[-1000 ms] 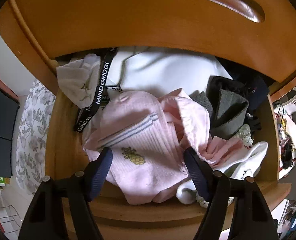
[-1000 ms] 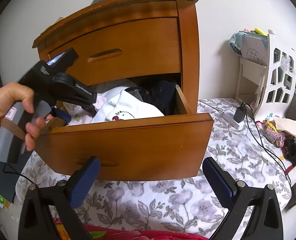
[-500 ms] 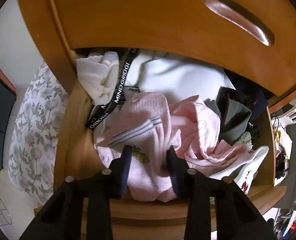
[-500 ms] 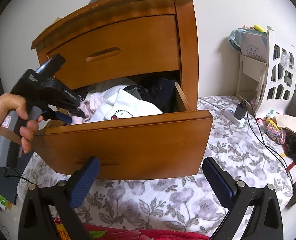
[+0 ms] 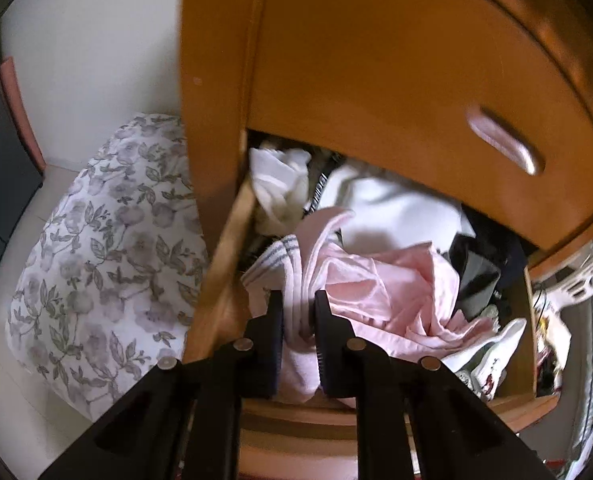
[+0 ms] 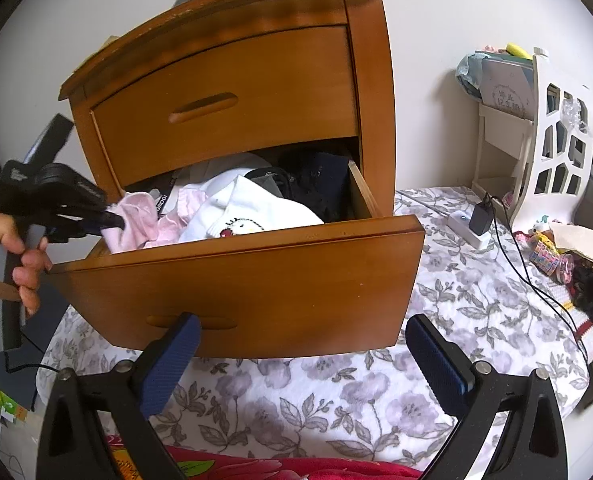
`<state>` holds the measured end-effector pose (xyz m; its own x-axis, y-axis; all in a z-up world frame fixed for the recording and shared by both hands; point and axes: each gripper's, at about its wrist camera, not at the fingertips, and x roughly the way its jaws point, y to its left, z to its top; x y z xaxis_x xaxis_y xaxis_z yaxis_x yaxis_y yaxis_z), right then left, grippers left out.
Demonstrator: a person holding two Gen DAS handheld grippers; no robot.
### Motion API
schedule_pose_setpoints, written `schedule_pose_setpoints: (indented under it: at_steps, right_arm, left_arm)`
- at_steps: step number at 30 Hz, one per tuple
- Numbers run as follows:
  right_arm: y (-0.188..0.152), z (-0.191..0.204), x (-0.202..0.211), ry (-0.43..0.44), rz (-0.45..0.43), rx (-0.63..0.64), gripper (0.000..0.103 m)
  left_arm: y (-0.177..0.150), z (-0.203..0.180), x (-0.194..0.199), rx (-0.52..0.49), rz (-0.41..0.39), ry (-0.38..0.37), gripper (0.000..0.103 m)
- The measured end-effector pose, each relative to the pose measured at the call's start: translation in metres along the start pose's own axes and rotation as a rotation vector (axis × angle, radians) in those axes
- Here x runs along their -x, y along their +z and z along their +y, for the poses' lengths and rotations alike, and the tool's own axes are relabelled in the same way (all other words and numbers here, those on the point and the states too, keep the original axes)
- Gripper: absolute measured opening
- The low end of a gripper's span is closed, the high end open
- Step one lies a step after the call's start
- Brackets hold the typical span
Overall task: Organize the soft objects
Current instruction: 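Close the left gripper on the pink pineapple-print sock, then lift the pink sock up out of the drawer with the left gripper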
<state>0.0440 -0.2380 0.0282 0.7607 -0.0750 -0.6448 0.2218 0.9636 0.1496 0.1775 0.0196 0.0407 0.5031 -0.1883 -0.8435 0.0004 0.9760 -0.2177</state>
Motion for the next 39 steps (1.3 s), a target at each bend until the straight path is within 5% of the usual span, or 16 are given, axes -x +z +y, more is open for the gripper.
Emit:
schedule_pose_setpoints:
  at_steps: [8, 21, 33, 39]
  right_arm:
    - [0.000, 0.001, 0.000, -0.006, 0.000, 0.007, 0.103]
    - [-0.001, 0.002, 0.001, -0.016, 0.000, 0.020, 0.103]
    - [-0.001, 0.005, 0.004, -0.036, -0.009, 0.040, 0.103]
    - [-0.001, 0.008, 0.004, -0.045, -0.012, 0.050, 0.103]
  left_arm:
    - [-0.013, 0.012, 0.038, 0.026, -0.136, -0.058, 0.014]
    - [-0.043, -0.006, 0.143, -0.093, -0.404, -0.141, 0.014]
    - [-0.101, 0.001, 0.216, -0.121, -0.523, -0.239, 0.014]
    - [-0.119, 0.006, 0.231, -0.134, -0.540, -0.230, 0.014]
